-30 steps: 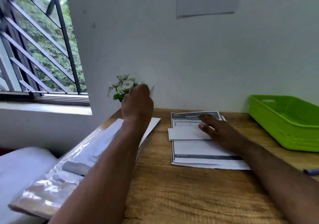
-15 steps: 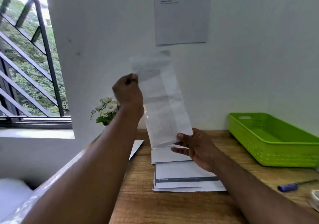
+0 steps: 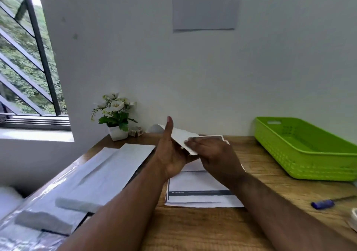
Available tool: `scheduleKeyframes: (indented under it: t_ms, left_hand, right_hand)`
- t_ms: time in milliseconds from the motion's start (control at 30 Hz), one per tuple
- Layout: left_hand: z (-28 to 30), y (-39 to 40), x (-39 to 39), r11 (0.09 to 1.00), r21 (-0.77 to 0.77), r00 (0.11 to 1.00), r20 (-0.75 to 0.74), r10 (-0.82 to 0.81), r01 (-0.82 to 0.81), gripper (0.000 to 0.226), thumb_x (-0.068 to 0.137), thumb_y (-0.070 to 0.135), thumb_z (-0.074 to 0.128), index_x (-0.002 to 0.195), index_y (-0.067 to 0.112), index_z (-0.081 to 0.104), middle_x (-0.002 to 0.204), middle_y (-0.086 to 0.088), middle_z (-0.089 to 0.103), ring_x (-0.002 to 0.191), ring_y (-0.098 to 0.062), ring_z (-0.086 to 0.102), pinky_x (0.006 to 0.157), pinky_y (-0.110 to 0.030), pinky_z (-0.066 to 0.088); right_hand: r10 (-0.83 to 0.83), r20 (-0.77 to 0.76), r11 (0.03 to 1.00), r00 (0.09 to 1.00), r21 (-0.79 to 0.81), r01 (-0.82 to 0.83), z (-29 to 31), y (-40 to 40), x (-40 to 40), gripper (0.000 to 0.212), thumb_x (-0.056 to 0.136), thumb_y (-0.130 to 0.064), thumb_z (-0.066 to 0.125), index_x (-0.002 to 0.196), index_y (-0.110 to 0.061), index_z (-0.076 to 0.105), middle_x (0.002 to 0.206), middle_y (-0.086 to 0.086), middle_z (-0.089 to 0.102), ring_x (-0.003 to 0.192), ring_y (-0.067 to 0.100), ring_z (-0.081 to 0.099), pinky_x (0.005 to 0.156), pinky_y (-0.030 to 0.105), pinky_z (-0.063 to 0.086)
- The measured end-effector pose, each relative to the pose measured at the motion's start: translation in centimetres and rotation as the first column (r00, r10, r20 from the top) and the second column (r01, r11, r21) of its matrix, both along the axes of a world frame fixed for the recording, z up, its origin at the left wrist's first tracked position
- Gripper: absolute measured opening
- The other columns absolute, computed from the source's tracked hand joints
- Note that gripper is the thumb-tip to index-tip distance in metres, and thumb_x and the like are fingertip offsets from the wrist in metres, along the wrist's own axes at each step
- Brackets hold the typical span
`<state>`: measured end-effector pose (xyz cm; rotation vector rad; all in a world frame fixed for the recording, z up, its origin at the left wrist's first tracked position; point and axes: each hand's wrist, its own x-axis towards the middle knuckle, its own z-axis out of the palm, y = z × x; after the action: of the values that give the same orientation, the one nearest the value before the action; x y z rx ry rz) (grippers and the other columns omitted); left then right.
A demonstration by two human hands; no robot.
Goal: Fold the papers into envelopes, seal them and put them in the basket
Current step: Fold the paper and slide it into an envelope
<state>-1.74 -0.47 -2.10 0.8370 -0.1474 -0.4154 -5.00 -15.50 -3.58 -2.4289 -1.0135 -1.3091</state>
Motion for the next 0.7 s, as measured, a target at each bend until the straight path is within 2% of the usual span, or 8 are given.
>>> scheduleKeyframes:
  t_ms: [67, 133, 200, 300, 400, 500, 600, 700]
  left_hand:
    - [-0.1, -0.2, -0.2, 0.999, -0.037, 0.997, -0.067, 0.037, -0.040, 0.055, 0.096, 0.045, 0.048, 0.119, -0.004, 0.058, 0.101, -0.021, 0.069, 0.088, -0.030, 0.069, 0.081, -0.040, 0.057]
    - [-0.2, -0.1, 0.0, 0.990, -0.062, 0.989, -0.087, 0.118, -0.124, 0.033, 0.098, 0.013, 0.044, 0.123, -0.007, 0.052, 0.096, -0.019, 0.068, 0.082, -0.029, 0.067, 0.069, -0.036, 0.058]
    - [-0.2, 0.1, 0.3, 0.970, -0.086, 0.972, -0.083, 0.220, -0.227, 0.025, 0.096, -0.002, 0.040, 0.119, -0.003, 0.050, 0.101, -0.020, 0.066, 0.083, -0.031, 0.065, 0.072, -0.039, 0.053]
    - [0.2, 0.3, 0.6, 0.938, -0.118, 0.943, -0.100, 0.316, -0.327, 0.029, 0.094, -0.006, 0.043, 0.121, 0.004, 0.047, 0.118, -0.022, 0.061, 0.091, -0.033, 0.063, 0.082, -0.043, 0.050]
    - [0.2, 0.4, 0.6, 0.924, -0.122, 0.928, -0.138, 0.346, -0.363, 0.035, 0.093, -0.005, 0.047, 0.127, 0.004, 0.047, 0.124, -0.021, 0.061, 0.093, -0.032, 0.064, 0.071, -0.039, 0.054]
    - [0.3, 0.5, 0.6, 0.919, -0.123, 0.921, -0.164, 0.353, -0.374, 0.035, 0.094, -0.002, 0.047, 0.128, 0.002, 0.047, 0.120, -0.021, 0.063, 0.095, -0.034, 0.064, 0.071, -0.039, 0.053]
    - [0.5, 0.6, 0.2, 0.928, -0.099, 0.929, -0.138, 0.345, -0.359, 0.024, 0.096, 0.001, 0.045, 0.119, 0.003, 0.051, 0.101, -0.017, 0.066, 0.082, -0.029, 0.064, 0.063, -0.035, 0.055]
    - [0.4, 0.7, 0.1, 0.948, -0.091, 0.951, -0.089, 0.297, -0.305, 0.026, 0.097, 0.011, 0.044, 0.121, 0.002, 0.052, 0.095, -0.017, 0.065, 0.078, -0.028, 0.062, 0.064, -0.036, 0.054]
  right_hand:
    - [0.001, 0.002, 0.999, 1.000, -0.044, -0.001, -0.3, 0.6, -0.1, 0.040, 0.083, -0.004, 0.043, 0.113, -0.010, 0.070, 0.113, 0.009, 0.071, 0.103, 0.023, 0.068, 0.088, 0.035, 0.055]
    - [-0.050, 0.082, 0.997, 0.995, -0.046, 0.054, -0.5, 0.6, 0.2, 0.031, 0.085, -0.001, 0.054, 0.109, -0.009, 0.071, 0.111, 0.010, 0.071, 0.103, 0.026, 0.067, 0.089, 0.036, 0.053]
    - [-0.108, 0.125, 0.994, 0.986, 0.045, 0.103, -0.2, 0.2, 0.5, 0.016, 0.083, -0.003, 0.064, 0.096, -0.009, 0.072, 0.098, 0.008, 0.071, 0.092, 0.026, 0.066, 0.080, 0.035, 0.049]
    - [-0.147, 0.131, 0.978, 0.980, 0.165, 0.124, 0.3, -0.3, 0.6, 0.006, 0.082, -0.007, 0.065, 0.080, -0.012, 0.068, 0.080, 0.002, 0.066, 0.074, 0.024, 0.059, 0.066, 0.033, 0.041]
    - [-0.133, 0.129, 0.984, 0.983, 0.136, 0.115, 0.1, -0.4, 0.5, 0.008, 0.081, -0.004, 0.066, 0.076, -0.011, 0.067, 0.074, 0.002, 0.063, 0.069, 0.024, 0.056, 0.064, 0.033, 0.040]
    - [-0.114, 0.115, 0.991, 0.987, 0.085, 0.104, 0.0, -0.3, 0.4, 0.010, 0.086, -0.009, 0.063, 0.078, -0.012, 0.067, 0.080, 0.001, 0.066, 0.077, 0.024, 0.061, 0.068, 0.036, 0.045]
    - [-0.105, 0.092, 0.994, 0.990, 0.051, 0.100, 0.0, -0.2, 0.1, 0.014, 0.089, -0.013, 0.056, 0.080, -0.013, 0.066, 0.086, -0.001, 0.070, 0.085, 0.023, 0.065, 0.076, 0.035, 0.045]
    - [-0.108, 0.058, 0.994, 0.992, 0.018, 0.107, 0.0, 0.0, -0.1, 0.007, 0.088, -0.012, 0.057, 0.085, -0.014, 0.063, 0.106, 0.002, 0.070, 0.104, 0.021, 0.063, 0.089, 0.031, 0.041]
